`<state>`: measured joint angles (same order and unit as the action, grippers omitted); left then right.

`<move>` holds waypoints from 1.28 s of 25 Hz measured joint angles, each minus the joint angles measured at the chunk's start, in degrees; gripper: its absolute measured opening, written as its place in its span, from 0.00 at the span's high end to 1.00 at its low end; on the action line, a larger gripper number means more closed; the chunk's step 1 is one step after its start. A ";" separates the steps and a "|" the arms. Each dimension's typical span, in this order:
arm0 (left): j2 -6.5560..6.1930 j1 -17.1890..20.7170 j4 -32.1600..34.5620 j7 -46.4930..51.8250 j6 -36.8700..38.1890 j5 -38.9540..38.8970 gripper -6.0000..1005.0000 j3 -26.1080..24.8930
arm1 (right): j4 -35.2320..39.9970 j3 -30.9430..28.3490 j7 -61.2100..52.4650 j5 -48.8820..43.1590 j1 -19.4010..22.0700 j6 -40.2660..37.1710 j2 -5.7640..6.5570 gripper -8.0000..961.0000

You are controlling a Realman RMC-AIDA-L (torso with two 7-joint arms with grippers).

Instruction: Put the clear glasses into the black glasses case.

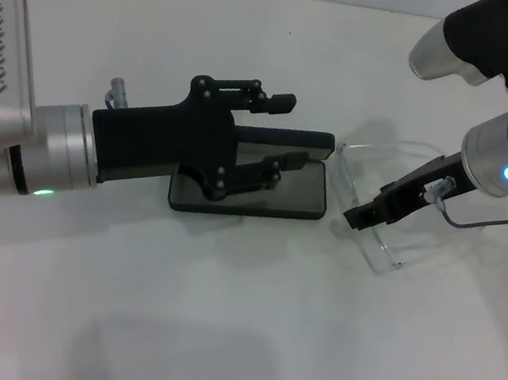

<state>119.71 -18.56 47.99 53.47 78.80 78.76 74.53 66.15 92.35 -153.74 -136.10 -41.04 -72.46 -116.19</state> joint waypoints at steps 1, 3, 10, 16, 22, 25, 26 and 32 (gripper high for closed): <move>0.00 0.00 0.00 -0.01 -0.09 0.00 0.44 0.00 | -0.01 0.12 0.12 0.00 0.02 0.30 0.00 0.17; 0.00 0.01 -0.04 -0.01 -0.20 0.00 0.44 0.00 | -0.12 0.82 0.41 0.00 0.26 1.28 0.00 0.24; 0.02 -0.04 -0.09 -0.12 -0.28 -0.01 0.44 0.00 | -2.91 2.49 0.68 -0.07 -0.59 2.77 0.00 0.54; 0.08 -0.07 -0.09 -0.12 -0.27 -0.01 0.44 0.07 | -3.71 3.23 1.47 -0.63 -0.81 4.20 0.05 0.64; 0.09 -0.14 -0.09 -0.13 -0.30 -0.25 0.44 0.04 | -3.75 3.27 3.98 -0.75 -0.78 4.77 0.11 0.71; 0.09 -0.24 -0.09 -0.13 -0.31 -0.55 0.44 0.00 | -3.80 3.28 4.36 -0.88 -0.72 4.57 0.21 0.76; 0.09 -0.28 -0.09 -0.12 -0.31 -0.66 0.44 0.04 | -3.80 3.15 4.38 -1.17 -0.69 4.29 0.31 0.77; 0.16 -0.21 -0.09 -0.11 0.05 -0.76 0.44 -0.02 | 1.81 0.20 5.91 -4.53 1.85 0.53 0.74 0.81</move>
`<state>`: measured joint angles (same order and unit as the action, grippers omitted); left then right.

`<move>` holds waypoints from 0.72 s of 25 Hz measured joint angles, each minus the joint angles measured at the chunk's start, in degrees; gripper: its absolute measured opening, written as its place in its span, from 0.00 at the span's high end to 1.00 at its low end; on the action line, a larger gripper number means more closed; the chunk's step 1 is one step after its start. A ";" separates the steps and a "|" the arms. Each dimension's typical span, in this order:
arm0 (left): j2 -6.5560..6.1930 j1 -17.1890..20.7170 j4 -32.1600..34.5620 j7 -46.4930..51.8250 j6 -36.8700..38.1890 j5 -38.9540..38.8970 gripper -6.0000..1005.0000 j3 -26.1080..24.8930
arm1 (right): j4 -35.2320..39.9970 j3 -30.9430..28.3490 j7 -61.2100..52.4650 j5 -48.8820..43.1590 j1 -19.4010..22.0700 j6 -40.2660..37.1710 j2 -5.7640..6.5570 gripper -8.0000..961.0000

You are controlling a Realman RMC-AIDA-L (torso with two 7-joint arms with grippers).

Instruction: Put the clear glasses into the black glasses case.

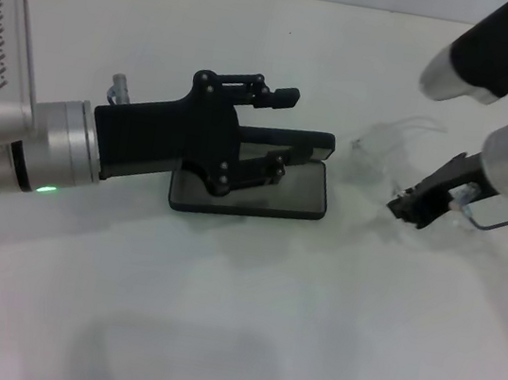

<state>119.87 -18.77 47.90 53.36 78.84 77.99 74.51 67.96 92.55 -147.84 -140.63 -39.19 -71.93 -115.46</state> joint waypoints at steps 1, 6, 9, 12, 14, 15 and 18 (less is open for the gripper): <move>0.02 0.01 0.00 0.05 0.02 -0.05 0.44 -0.01 | 1.46 -1.10 0.85 -0.03 0.90 -0.74 -0.01 0.82; 0.10 0.24 0.00 0.08 0.04 -0.98 0.44 0.12 | 11.27 -7.48 5.84 1.29 7.75 -2.26 -0.20 0.86; 0.10 0.40 0.00 0.20 0.10 -1.28 0.44 0.11 | 14.88 -9.58 8.64 3.83 10.75 -1.73 -0.22 0.86; 0.10 0.48 -0.83 0.25 0.88 -2.72 0.44 0.18 | 18.58 -13.88 18.90 14.06 16.12 -0.30 -0.38 0.86; -0.02 0.33 -2.20 0.40 2.79 -4.74 0.44 -0.05 | 18.40 -15.64 27.19 22.23 18.52 0.79 -0.38 0.86; -0.12 0.16 -2.93 0.50 4.04 -5.43 0.44 -0.38 | 17.74 -16.17 31.88 26.43 19.48 1.15 -0.39 0.86; -0.47 -1.08 -5.31 1.47 10.20 -7.14 0.44 -2.92 | 10.84 -16.90 51.80 40.49 21.18 0.27 -0.26 0.86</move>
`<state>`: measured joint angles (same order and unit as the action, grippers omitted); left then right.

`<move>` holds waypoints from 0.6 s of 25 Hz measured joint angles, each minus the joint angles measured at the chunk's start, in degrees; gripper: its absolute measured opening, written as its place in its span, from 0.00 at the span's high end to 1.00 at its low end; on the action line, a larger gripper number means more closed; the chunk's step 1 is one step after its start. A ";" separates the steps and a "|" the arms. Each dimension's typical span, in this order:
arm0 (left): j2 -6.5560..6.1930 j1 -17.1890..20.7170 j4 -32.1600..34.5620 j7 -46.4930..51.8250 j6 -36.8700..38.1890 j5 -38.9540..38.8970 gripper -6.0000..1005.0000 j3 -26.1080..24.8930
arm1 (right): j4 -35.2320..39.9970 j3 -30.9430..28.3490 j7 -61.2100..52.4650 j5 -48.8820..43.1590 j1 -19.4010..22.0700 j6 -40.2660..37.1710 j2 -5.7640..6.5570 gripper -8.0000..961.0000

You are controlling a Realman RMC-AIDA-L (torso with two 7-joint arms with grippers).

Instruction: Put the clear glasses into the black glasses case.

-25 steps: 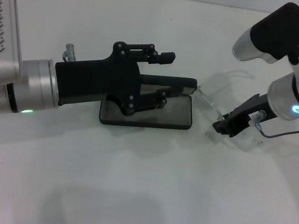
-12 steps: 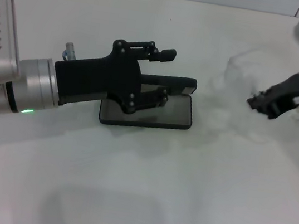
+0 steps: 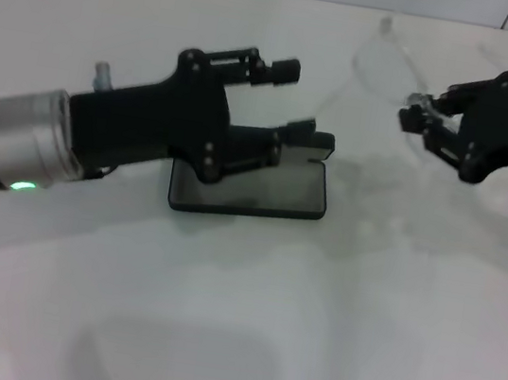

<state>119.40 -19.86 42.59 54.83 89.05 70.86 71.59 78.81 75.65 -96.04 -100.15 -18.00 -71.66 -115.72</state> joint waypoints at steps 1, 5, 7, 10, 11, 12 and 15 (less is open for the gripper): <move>-0.12 -0.48 -0.33 0.90 2.09 -0.14 0.44 -1.03 | -3.16 -0.01 6.97 4.17 0.00 -1.37 0.01 0.86; -1.47 -2.99 -1.27 7.85 9.16 -0.26 0.44 -4.98 | -11.48 -0.02 24.44 10.12 -1.05 -6.23 -0.05 0.86; -2.52 -4.84 -2.85 10.50 11.02 -0.39 0.44 -5.47 | -15.24 0.09 30.81 11.13 -2.17 -8.09 -0.10 0.86; -3.18 -6.85 -5.28 11.57 12.30 -0.45 0.44 -5.51 | -19.74 0.28 38.07 11.82 -3.67 -9.77 -0.17 0.86; -3.20 -7.14 -5.68 11.62 12.44 -0.44 0.44 -5.52 | -20.73 0.34 39.57 11.84 -3.98 -10.19 -0.18 0.86; -3.20 -7.37 -5.79 11.72 12.45 -0.41 0.44 -5.52 | -22.13 0.52 41.90 11.87 -4.57 -11.24 -0.21 0.86; -3.22 -8.09 -5.85 12.48 12.44 0.05 0.44 -5.54 | -24.44 0.89 48.01 11.91 -5.64 -15.41 -0.29 0.86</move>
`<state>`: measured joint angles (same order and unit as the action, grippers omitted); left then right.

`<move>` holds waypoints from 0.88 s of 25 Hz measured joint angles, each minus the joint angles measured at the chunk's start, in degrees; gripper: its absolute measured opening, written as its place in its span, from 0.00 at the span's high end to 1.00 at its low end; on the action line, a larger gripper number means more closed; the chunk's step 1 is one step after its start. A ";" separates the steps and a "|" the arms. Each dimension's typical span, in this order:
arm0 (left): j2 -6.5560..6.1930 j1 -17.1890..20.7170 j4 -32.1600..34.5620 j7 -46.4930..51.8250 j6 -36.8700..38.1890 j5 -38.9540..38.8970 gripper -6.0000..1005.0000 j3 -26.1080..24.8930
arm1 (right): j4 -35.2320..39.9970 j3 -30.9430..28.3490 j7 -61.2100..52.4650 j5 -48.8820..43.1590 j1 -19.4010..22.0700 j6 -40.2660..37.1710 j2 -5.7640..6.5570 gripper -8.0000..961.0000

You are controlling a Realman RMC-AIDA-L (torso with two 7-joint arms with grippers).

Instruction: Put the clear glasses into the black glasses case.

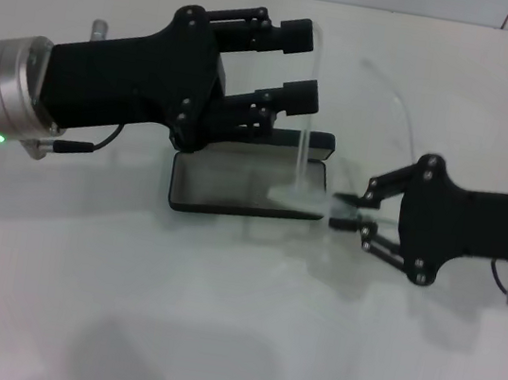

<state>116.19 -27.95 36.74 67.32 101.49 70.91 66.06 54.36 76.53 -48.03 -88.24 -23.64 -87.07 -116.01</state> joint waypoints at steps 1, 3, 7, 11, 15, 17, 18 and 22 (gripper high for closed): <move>0.00 -0.21 -0.09 0.24 -0.04 0.06 0.44 0.01 | 0.00 0.00 0.00 0.00 0.00 0.00 0.00 0.86; 0.00 -0.50 -0.34 0.60 -0.14 0.27 0.44 0.06 | -0.29 0.00 3.27 0.13 0.03 -2.49 -0.09 0.86; 0.17 -0.67 -0.54 0.90 -0.16 0.97 0.44 0.47 | -0.33 0.15 7.16 1.86 0.32 -5.20 -0.15 0.86; 0.64 -1.22 -0.54 1.58 -0.08 3.09 0.44 0.65 | -0.35 0.33 9.29 2.90 0.39 -6.27 -0.14 0.86; 1.73 -2.06 -0.58 2.50 -0.25 5.71 0.44 0.64 | -0.36 0.99 11.38 3.44 0.39 -6.27 -0.22 0.86; 2.21 -2.47 -0.64 2.53 -0.36 6.98 0.44 0.60 | -0.43 1.67 12.63 4.18 0.25 -6.01 -0.22 0.86; 2.51 -2.81 -0.66 2.55 -0.38 7.72 0.44 0.58 | -0.49 1.95 13.06 4.45 0.18 -5.89 -0.22 0.86; 3.18 -4.27 -1.64 3.13 -0.56 9.69 0.44 0.56 | -0.52 3.02 14.33 4.84 -0.04 -5.81 -0.21 0.86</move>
<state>119.37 -32.22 35.10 70.45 100.93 80.60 66.62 53.84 79.55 -33.70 -83.40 -23.68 -92.88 -116.22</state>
